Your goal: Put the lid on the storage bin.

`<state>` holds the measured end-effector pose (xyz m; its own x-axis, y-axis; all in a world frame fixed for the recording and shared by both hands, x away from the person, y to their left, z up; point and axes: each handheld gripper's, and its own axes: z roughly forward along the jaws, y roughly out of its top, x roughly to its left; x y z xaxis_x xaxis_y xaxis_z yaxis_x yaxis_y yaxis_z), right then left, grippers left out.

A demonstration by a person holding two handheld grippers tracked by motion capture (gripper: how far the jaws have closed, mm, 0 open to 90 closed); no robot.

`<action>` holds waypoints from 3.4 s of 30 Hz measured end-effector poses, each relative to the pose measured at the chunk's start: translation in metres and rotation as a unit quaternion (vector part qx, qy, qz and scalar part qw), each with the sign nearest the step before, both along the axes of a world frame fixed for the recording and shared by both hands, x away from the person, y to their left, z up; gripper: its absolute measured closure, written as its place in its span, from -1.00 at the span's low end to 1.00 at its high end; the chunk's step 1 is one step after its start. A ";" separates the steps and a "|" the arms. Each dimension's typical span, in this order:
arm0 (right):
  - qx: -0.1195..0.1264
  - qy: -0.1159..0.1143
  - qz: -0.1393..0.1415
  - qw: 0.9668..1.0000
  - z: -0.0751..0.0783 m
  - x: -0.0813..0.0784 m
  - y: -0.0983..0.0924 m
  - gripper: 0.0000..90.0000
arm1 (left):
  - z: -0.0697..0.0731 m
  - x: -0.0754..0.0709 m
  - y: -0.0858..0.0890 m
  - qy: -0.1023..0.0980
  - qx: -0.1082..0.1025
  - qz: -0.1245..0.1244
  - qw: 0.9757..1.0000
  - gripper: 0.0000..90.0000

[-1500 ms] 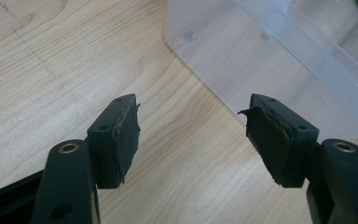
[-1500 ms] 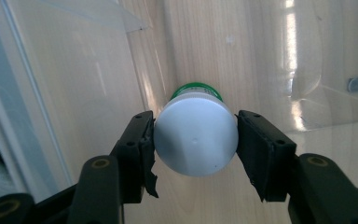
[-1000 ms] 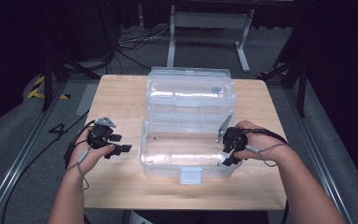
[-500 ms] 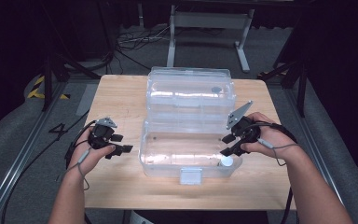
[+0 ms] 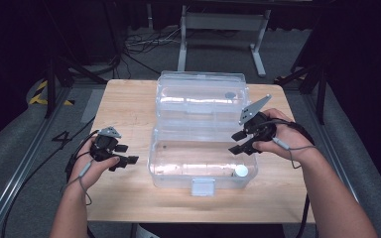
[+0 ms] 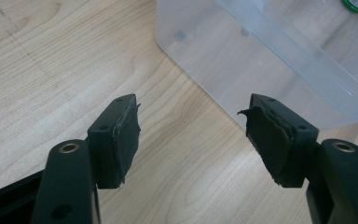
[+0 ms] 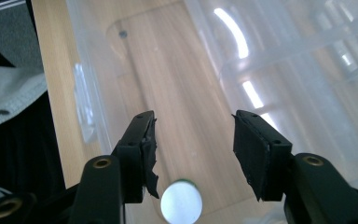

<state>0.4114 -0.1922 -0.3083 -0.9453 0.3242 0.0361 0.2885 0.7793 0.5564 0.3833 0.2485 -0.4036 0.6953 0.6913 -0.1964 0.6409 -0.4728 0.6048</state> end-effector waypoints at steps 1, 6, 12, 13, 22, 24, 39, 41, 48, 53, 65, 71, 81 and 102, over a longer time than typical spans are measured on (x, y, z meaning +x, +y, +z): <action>0.004 -0.004 -0.002 1.000 0.003 0.001 0.002 0.10 | 0.000 -0.001 0.000 -0.001 0.001 0.001 1.000 -0.22; 0.018 -0.021 -0.016 0.999 0.015 0.014 0.010 0.09 | 0.000 -0.005 0.002 0.000 0.002 0.004 1.000 -0.22; 0.044 -0.039 -0.030 0.998 0.027 0.030 0.020 0.11 | -0.001 -0.012 0.006 0.000 0.002 0.006 1.000 -0.22; 0.052 -0.041 -0.033 0.997 0.029 0.033 0.022 0.12 | -0.002 -0.013 0.007 0.000 0.001 0.010 1.000 -0.22; 0.074 -0.061 -0.056 0.994 0.034 0.059 0.040 0.17 | -0.005 -0.015 0.001 0.006 0.005 -0.003 1.000 -0.22; 0.076 -0.055 -0.060 0.994 0.033 0.066 0.044 0.17 | -0.005 -0.015 0.000 0.006 0.006 -0.004 1.000 -0.22; 0.031 -0.023 -0.056 0.998 0.014 0.092 0.060 0.41 | -0.001 -0.012 -0.004 0.003 0.001 -0.014 1.000 -0.22; 0.032 -0.022 -0.062 0.997 0.013 0.092 0.060 0.59 | -0.001 -0.013 -0.004 0.001 -0.001 -0.013 1.000 -0.22; 0.039 -0.031 -0.053 0.997 0.011 0.090 0.058 0.76 | 0.004 -0.015 -0.007 0.000 -0.002 -0.020 1.000 -0.22; 0.040 -0.038 -0.057 0.997 0.010 0.087 0.058 0.78 | 0.010 -0.018 -0.007 -0.007 -0.010 -0.021 1.000 -0.22; 0.050 -0.036 -0.064 0.996 0.008 0.085 0.056 0.80 | 0.025 -0.026 -0.021 -0.023 -0.020 -0.052 0.998 -0.22; 0.050 -0.037 -0.066 0.996 0.007 0.085 0.056 0.80 | 0.034 -0.032 -0.031 -0.028 -0.021 -0.079 0.996 -0.22; 0.063 -0.026 -0.074 0.995 0.006 0.086 0.054 0.79 | 0.030 -0.039 -0.072 -0.023 -0.018 -0.152 0.988 -0.22; 0.065 -0.030 -0.072 0.995 0.005 0.086 0.054 0.79 | 0.001 -0.037 -0.120 -0.013 0.014 -0.216 0.976 0.16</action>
<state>0.4969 -0.1382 -0.3032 -0.8915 0.4520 0.0305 0.3542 0.6536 0.6688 0.3463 0.1288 -0.4021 0.9280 0.3364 -0.1602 0.3620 -0.7119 0.6018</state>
